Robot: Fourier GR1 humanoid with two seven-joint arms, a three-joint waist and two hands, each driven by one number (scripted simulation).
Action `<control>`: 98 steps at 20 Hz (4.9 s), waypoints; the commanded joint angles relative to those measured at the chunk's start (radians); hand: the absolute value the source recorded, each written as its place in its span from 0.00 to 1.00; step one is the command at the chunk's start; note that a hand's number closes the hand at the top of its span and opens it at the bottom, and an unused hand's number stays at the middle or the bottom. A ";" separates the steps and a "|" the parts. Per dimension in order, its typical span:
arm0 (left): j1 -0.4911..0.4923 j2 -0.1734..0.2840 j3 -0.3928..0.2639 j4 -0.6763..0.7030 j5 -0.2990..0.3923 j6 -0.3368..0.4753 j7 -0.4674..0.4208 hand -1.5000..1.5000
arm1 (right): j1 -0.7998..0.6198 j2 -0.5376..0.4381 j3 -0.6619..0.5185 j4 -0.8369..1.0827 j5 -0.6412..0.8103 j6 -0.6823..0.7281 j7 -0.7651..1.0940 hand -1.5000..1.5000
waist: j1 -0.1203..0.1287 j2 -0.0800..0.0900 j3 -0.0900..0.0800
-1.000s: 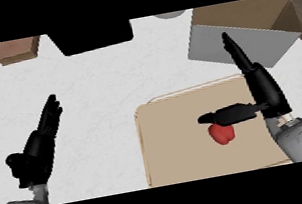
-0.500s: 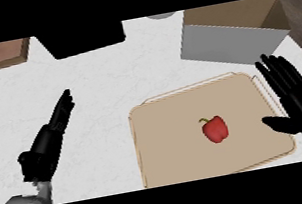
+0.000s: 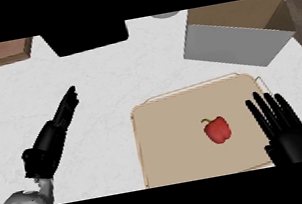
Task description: Pick the bell pepper from the tray and place it in the cardboard box
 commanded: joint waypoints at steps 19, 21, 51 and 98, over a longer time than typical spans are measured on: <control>-0.087 -0.074 0.023 -0.027 -0.039 -0.119 0.075 0.50 | 0.034 0.471 0.225 -0.155 0.402 0.599 0.524 0.00 | 0.122 0.030 0.015; -0.093 -0.129 -0.007 0.043 -0.100 -0.086 0.024 0.50 | 0.043 0.470 0.213 -0.160 0.391 0.615 0.521 0.00 | 0.119 0.030 0.015; -0.115 -0.172 0.170 0.045 -0.137 -0.266 0.045 0.50 | -0.044 0.467 -0.013 0.050 0.310 0.548 0.359 0.00 | 0.121 0.030 0.015; -0.113 -0.240 0.186 0.036 -0.209 -0.260 0.068 0.50 | -0.511 0.617 -0.213 -0.275 0.075 0.821 0.310 1.00 | 0.118 0.029 0.015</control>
